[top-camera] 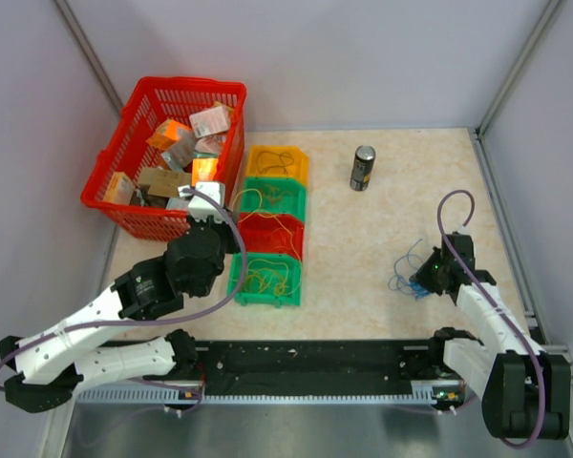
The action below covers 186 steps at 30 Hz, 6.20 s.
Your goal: Untangle the cables
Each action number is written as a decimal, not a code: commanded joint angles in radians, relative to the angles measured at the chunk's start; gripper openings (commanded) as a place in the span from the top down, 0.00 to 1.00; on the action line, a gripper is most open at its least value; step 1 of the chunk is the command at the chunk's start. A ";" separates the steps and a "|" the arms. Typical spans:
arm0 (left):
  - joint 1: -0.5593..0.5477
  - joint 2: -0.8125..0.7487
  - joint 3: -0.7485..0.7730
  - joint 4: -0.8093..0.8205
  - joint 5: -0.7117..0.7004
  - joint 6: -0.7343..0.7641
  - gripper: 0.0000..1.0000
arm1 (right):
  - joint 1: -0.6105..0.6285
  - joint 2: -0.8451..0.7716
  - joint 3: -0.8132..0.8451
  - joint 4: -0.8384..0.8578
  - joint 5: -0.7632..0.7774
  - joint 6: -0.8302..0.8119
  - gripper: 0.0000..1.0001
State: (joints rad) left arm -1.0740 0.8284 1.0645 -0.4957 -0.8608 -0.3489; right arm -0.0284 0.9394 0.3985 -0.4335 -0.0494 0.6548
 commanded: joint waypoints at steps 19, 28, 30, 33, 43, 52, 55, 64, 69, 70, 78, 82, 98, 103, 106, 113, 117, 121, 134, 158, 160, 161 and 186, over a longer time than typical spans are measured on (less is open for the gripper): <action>0.003 -0.023 -0.046 -0.313 -0.050 -0.109 1.00 | -0.004 0.038 0.007 0.055 -0.032 -0.021 0.97; 0.002 -0.120 -0.002 -0.191 -0.067 0.108 1.00 | -0.004 0.029 0.000 0.053 -0.038 -0.020 0.97; 0.003 -0.126 0.011 -0.185 -0.086 0.145 1.00 | -0.004 0.027 0.000 0.056 -0.038 -0.020 0.96; 0.002 -0.143 0.025 -0.164 -0.099 0.183 1.00 | -0.004 0.035 0.002 0.058 -0.038 -0.023 0.96; 0.002 -0.157 -0.064 -0.204 0.024 0.036 1.00 | -0.004 0.045 0.003 0.064 -0.046 -0.026 0.96; 0.003 0.046 -0.104 -0.369 0.045 -0.289 1.00 | -0.002 0.050 0.000 0.068 -0.059 -0.029 0.96; 0.002 0.126 -0.103 -0.417 0.035 -0.349 1.00 | -0.002 0.044 -0.004 0.073 -0.061 -0.029 0.96; 0.003 0.362 -0.142 -0.313 0.189 -0.432 1.00 | -0.005 0.044 -0.007 0.078 -0.070 -0.030 0.95; 0.051 0.484 -0.156 -0.236 0.259 -0.421 1.00 | -0.004 0.033 -0.012 0.081 -0.073 -0.032 0.95; 0.072 0.511 -0.161 -0.219 0.281 -0.414 1.00 | -0.004 0.033 -0.012 0.082 -0.075 -0.030 0.95; 0.226 0.595 -0.225 -0.072 0.540 -0.377 1.00 | -0.004 0.055 -0.010 0.095 -0.107 -0.044 0.95; 0.232 0.496 -0.274 -0.057 0.540 -0.395 0.86 | -0.002 0.058 -0.012 0.099 -0.109 -0.043 0.94; 0.230 0.108 -0.244 0.080 0.684 -0.276 0.21 | 0.022 0.120 -0.023 0.205 -0.326 -0.104 0.95; 0.232 0.129 -0.288 0.279 0.836 -0.234 0.21 | 0.214 0.200 -0.015 0.309 -0.475 -0.092 1.00; 0.217 0.227 -0.259 0.333 0.954 -0.252 0.21 | 0.248 0.223 -0.053 0.453 -0.579 -0.012 1.00; 0.059 0.530 -0.115 0.377 1.055 -0.260 0.21 | 0.269 0.220 -0.046 0.476 -0.612 0.022 1.00; 0.023 0.672 -0.019 0.410 1.077 -0.248 0.26 | 0.269 0.220 -0.040 0.477 -0.632 0.029 1.00; 0.023 0.791 0.103 0.343 1.085 -0.223 0.35 | 0.271 0.203 -0.038 0.454 -0.635 0.032 1.00; -0.030 0.899 0.123 0.352 1.125 -0.225 0.45 | 0.271 0.179 -0.017 0.397 -0.607 0.017 0.99; -0.030 0.367 0.177 0.411 0.965 0.050 1.00 | 0.271 0.159 0.056 0.148 -0.316 -0.126 0.44; -0.030 0.299 0.148 0.460 0.997 0.068 1.00 | 0.269 0.153 0.056 0.135 -0.291 -0.126 0.43; -0.032 0.263 0.134 0.485 1.016 0.077 1.00 | 0.269 0.148 0.056 0.127 -0.270 -0.123 0.42; -0.014 0.253 0.241 0.218 0.474 0.108 1.00 | 0.271 0.113 0.072 0.064 -0.139 -0.110 0.26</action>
State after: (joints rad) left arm -1.1030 1.0283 1.2579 -0.1593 -0.2077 -0.2157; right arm 0.2337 1.0721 0.4545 -0.3630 -0.2058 0.5632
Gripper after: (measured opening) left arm 0.014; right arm 0.739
